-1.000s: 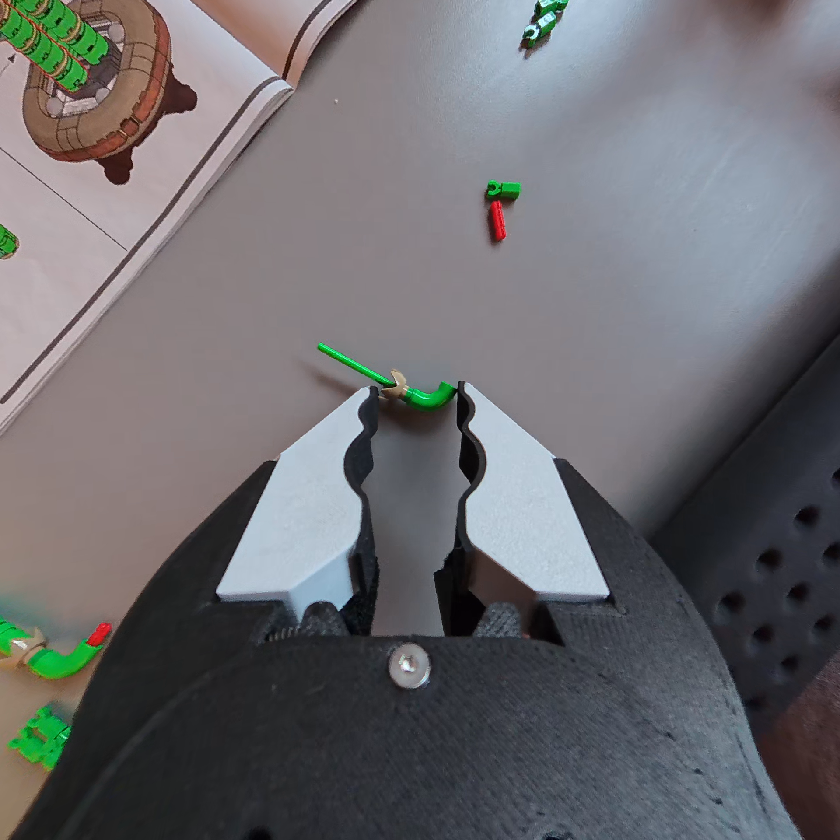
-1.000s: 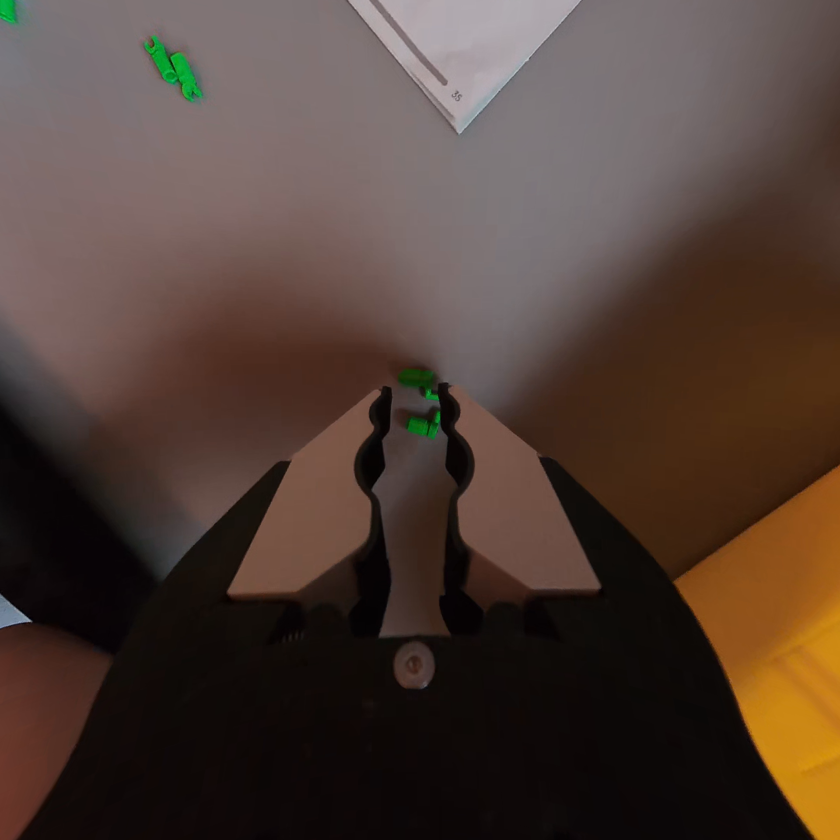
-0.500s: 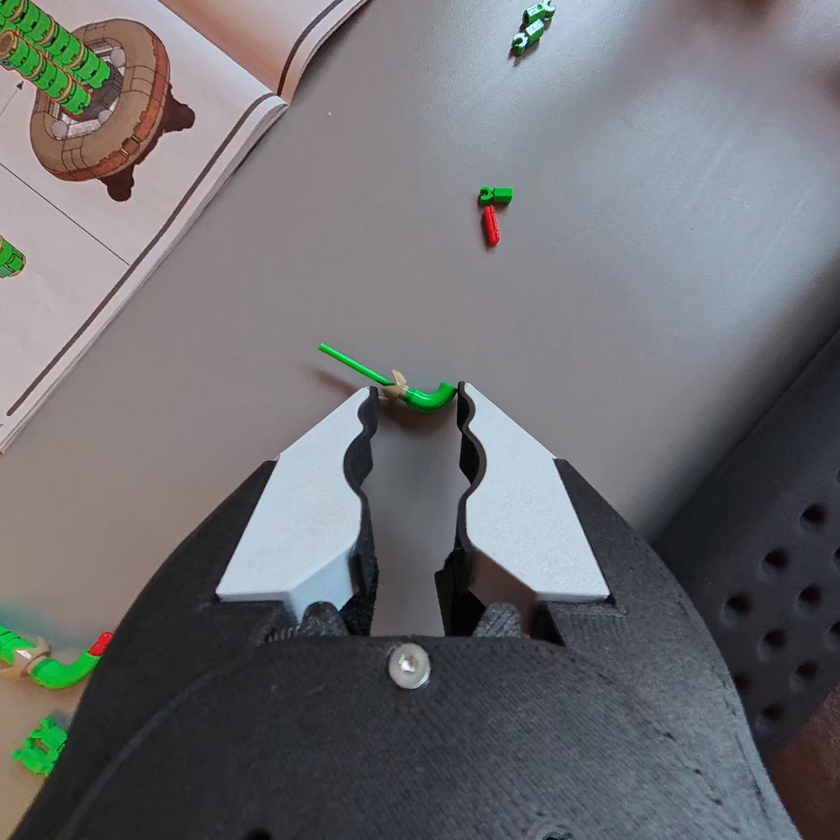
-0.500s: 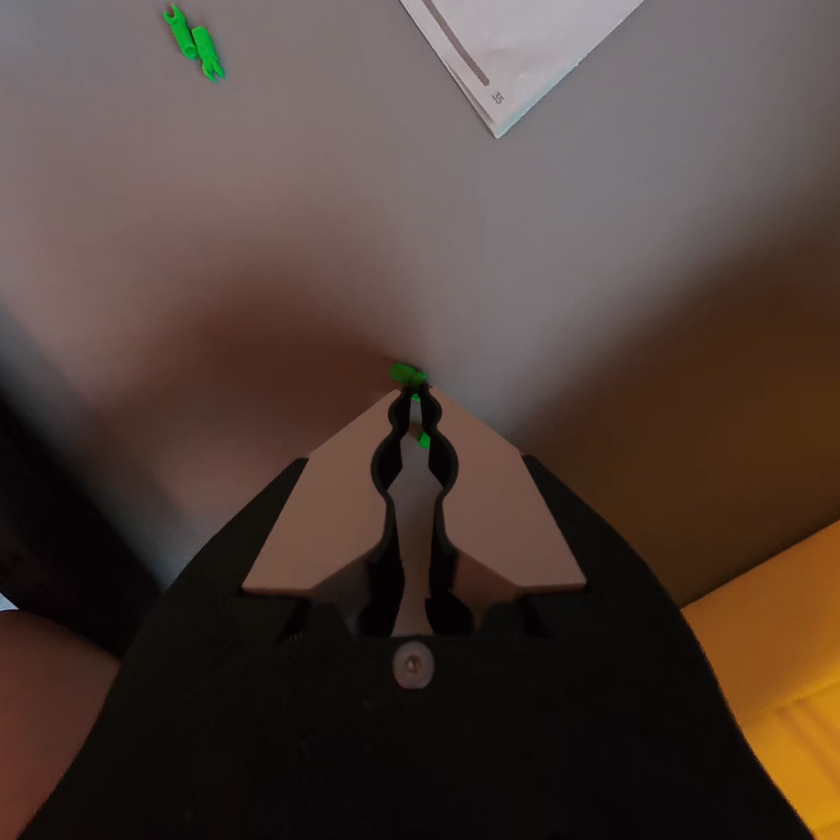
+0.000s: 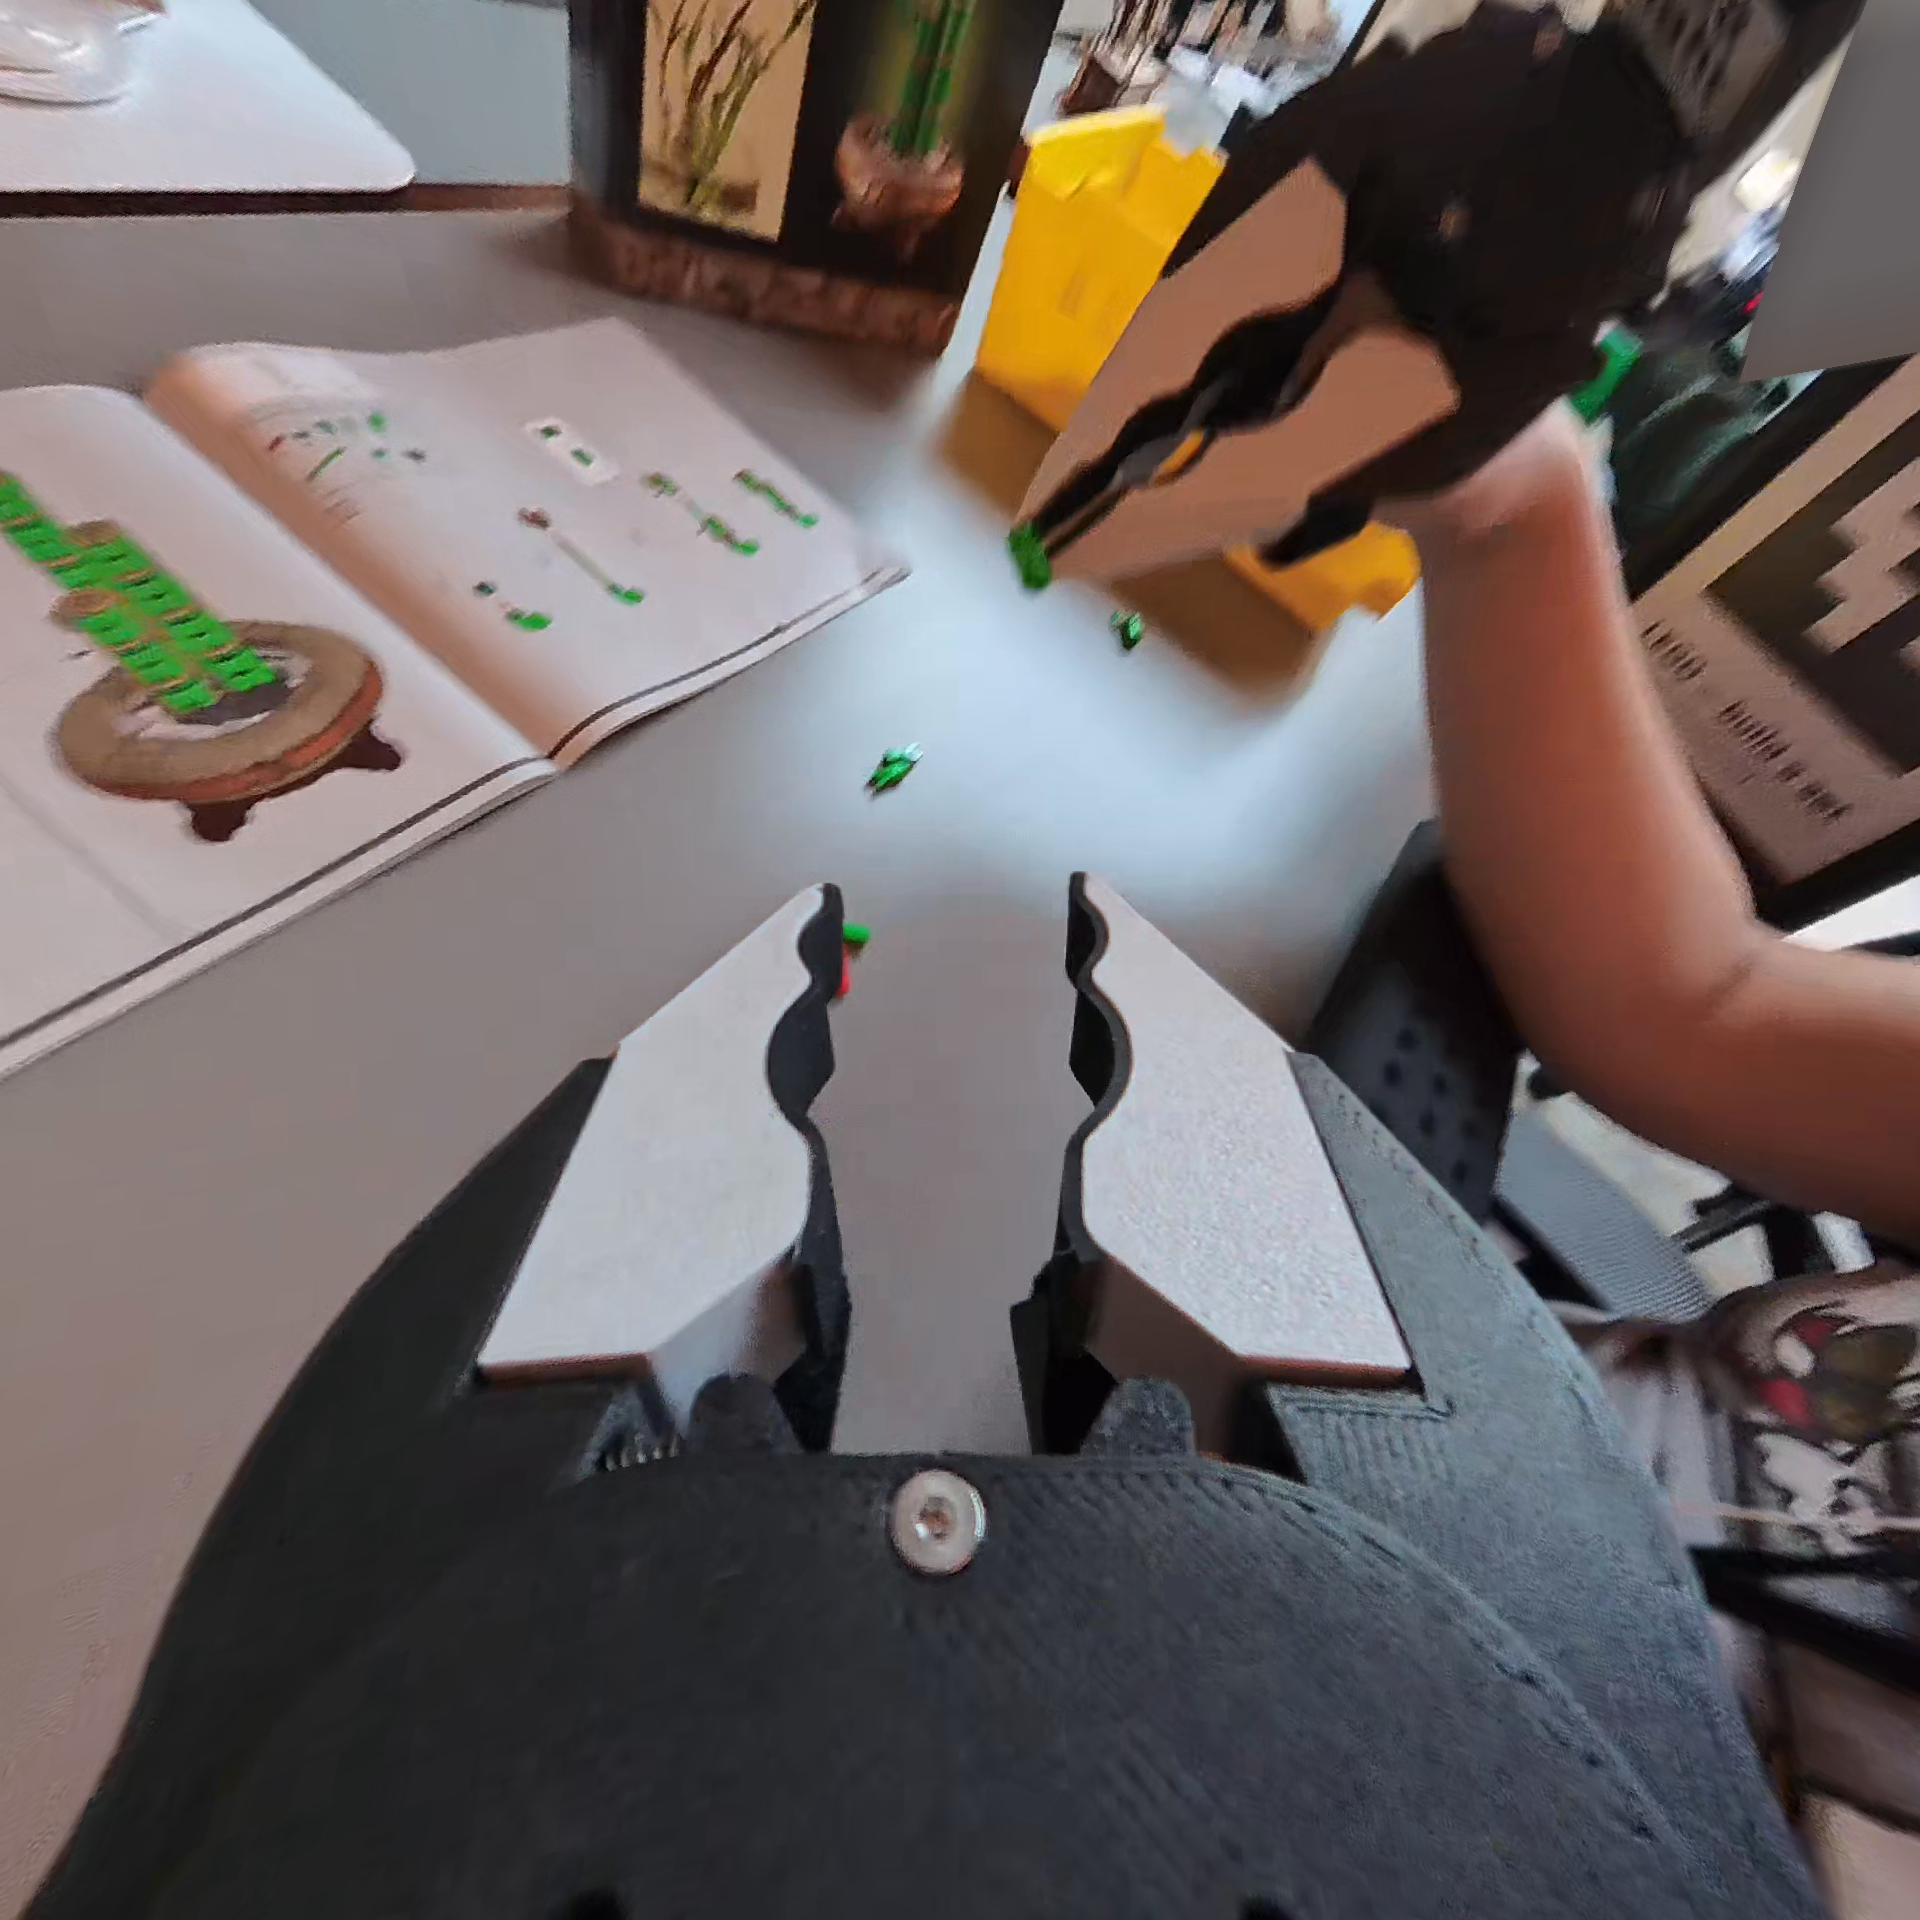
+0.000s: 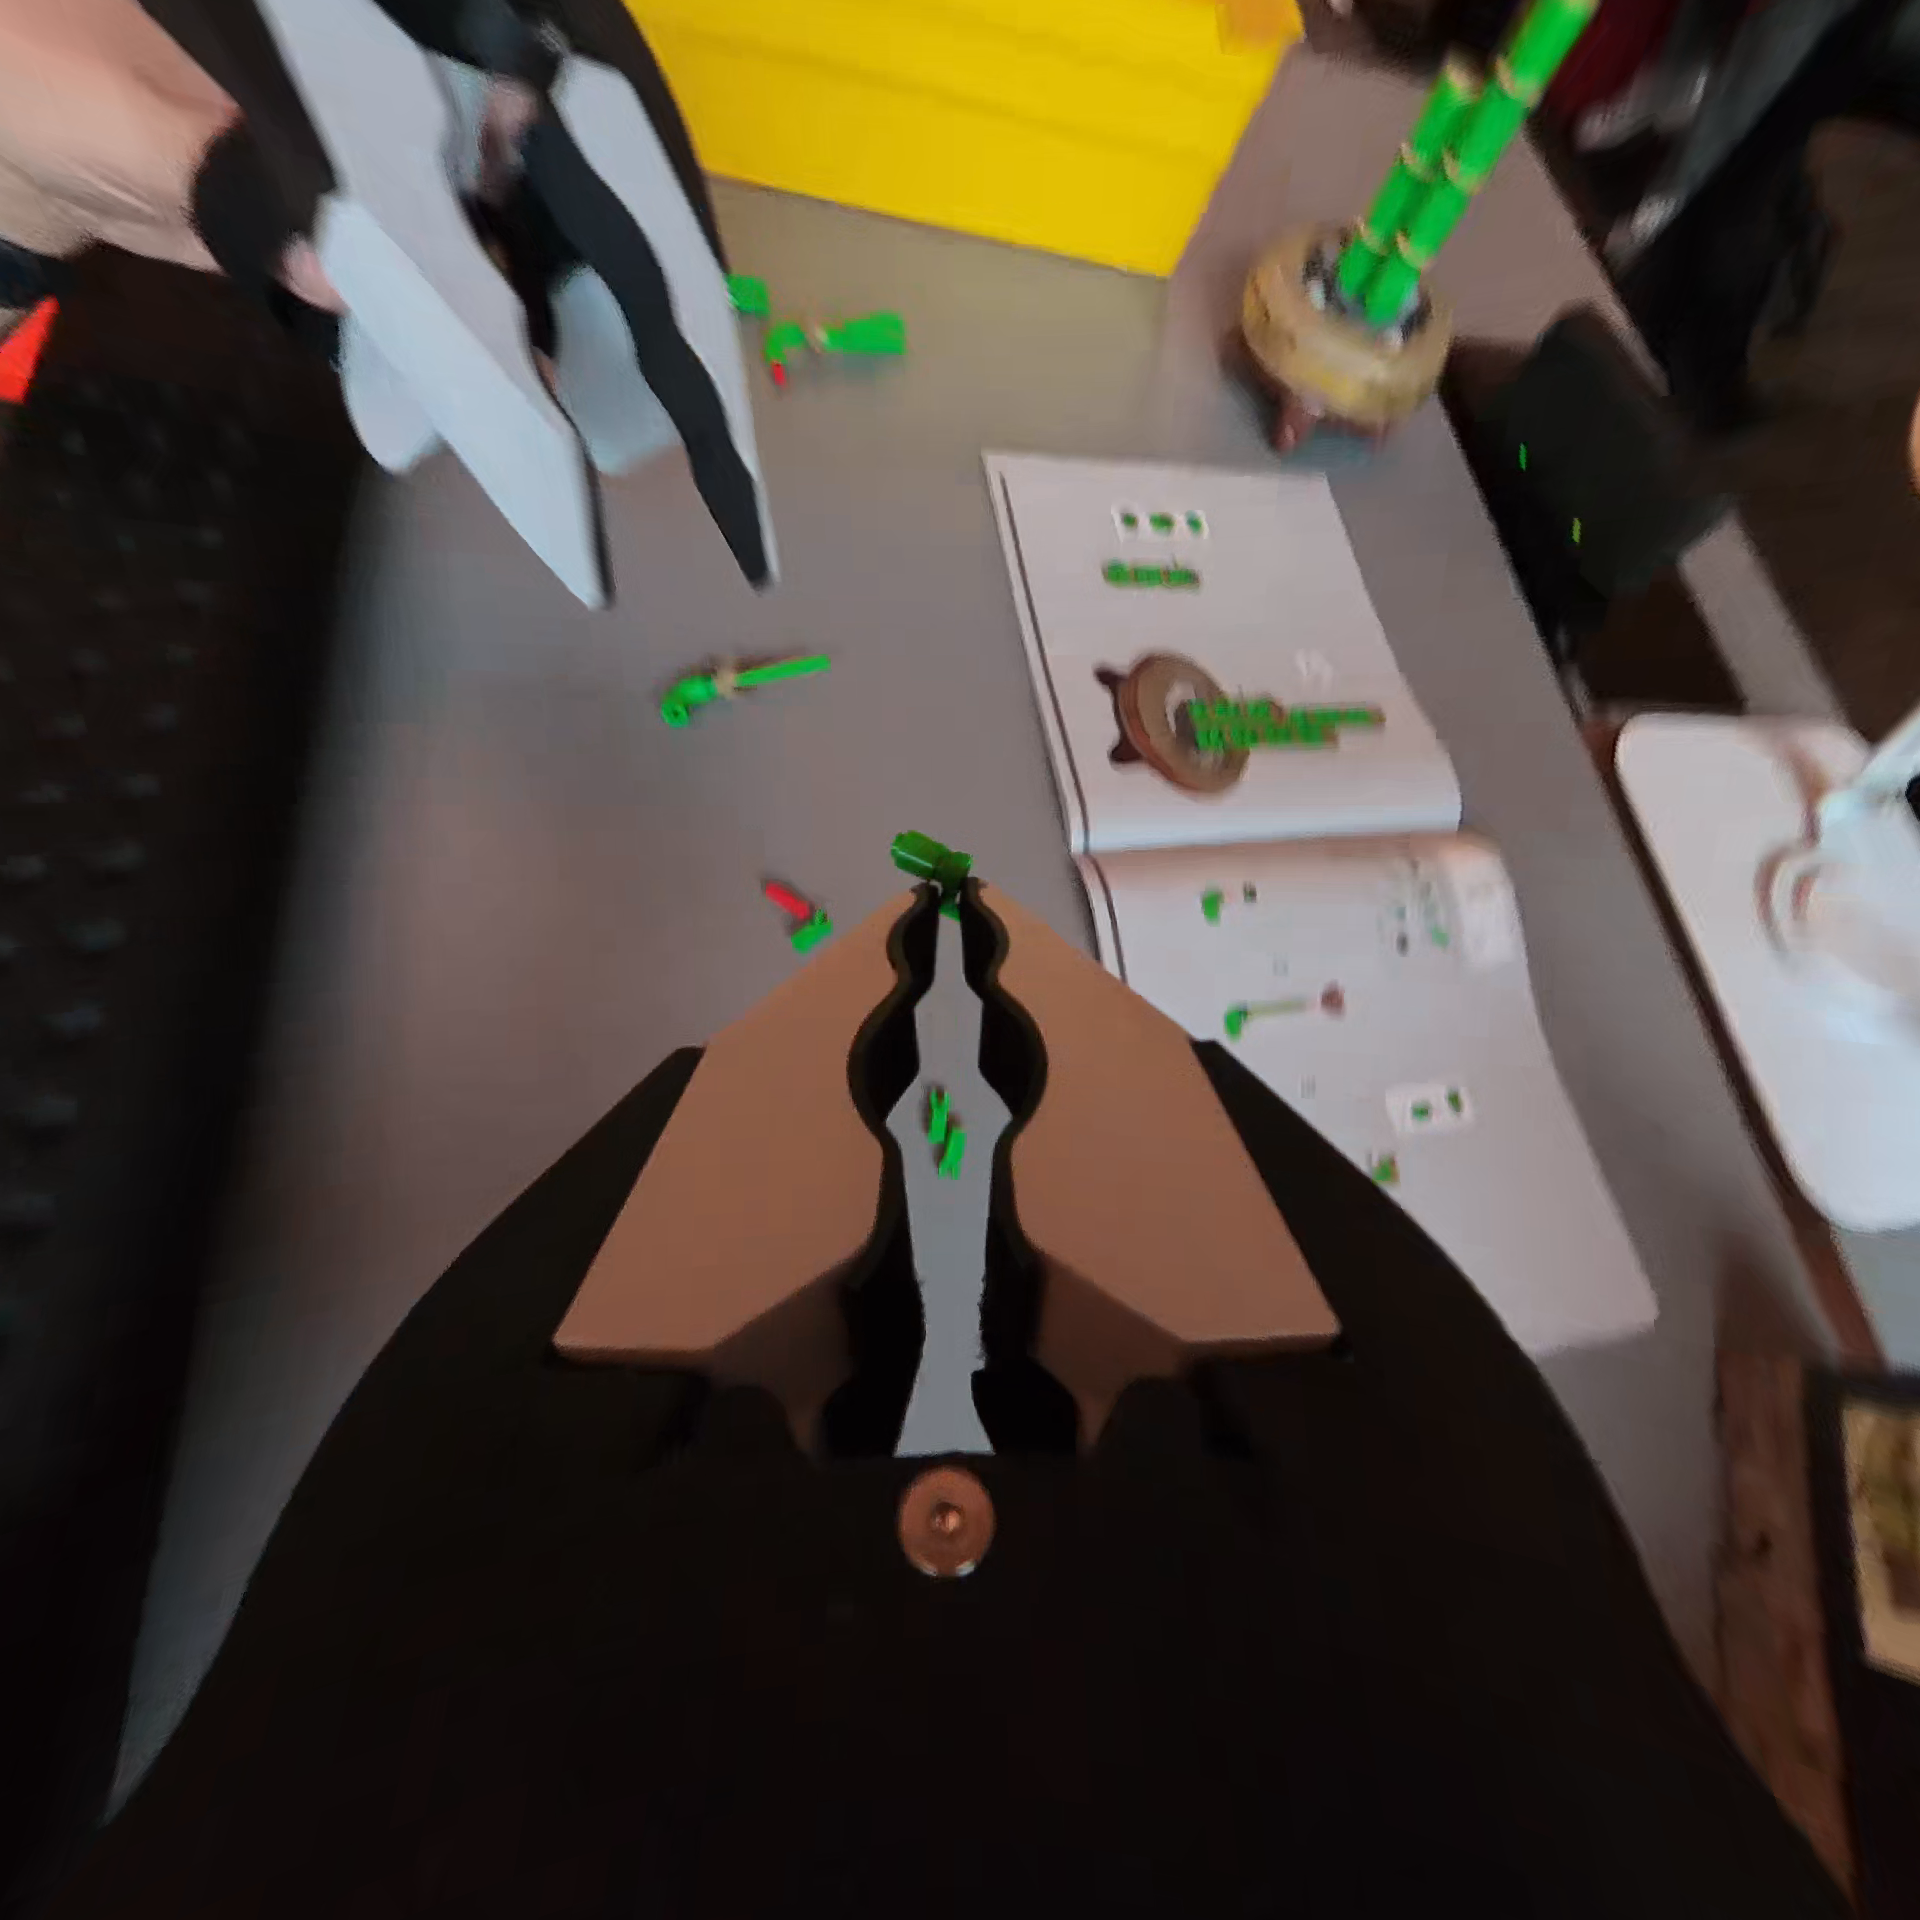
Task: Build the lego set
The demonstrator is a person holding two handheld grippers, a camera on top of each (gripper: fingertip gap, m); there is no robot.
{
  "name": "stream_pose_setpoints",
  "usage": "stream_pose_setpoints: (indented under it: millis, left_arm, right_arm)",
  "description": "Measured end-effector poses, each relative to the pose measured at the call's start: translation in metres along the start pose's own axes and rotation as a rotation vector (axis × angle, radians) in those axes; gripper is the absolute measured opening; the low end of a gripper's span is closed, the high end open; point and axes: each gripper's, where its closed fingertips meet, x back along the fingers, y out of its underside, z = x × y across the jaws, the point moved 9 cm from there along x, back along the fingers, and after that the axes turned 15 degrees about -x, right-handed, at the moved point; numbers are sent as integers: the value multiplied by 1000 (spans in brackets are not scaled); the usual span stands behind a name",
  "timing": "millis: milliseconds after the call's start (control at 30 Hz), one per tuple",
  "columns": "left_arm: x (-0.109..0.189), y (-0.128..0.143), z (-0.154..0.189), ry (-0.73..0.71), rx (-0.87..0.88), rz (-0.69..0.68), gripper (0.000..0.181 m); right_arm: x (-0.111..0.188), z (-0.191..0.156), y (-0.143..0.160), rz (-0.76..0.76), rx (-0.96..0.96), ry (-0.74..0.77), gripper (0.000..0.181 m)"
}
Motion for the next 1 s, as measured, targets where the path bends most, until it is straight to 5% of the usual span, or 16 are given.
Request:
stream_pose_setpoints:
  millis: [200, 533, 700, 833, 1000]
  left_arm:
    - [-13, -10, -5, 92, 131, 126, 44]
    - [-28, -7, -10, 41, 119, 72, 38]
    - [-29, -7, -9, 78, 89, 57, 6]
    - [-19, -9, -12, 166, 151, 151, 6]
    - [5, -15, -17, 458, 373, 482, 6]
  right_arm:
    - [-24, -30, -16, -8, 165, 11, 3]
    - [-35, -38, -17, -24, 232, 14, 3]
    - [-38, -39, -17, -27, 259, 38, 2]
    - [-28, -38, -27, 108, 290, 102, 32]
    - [3, -42, -39, 455, 324, 33, 48]
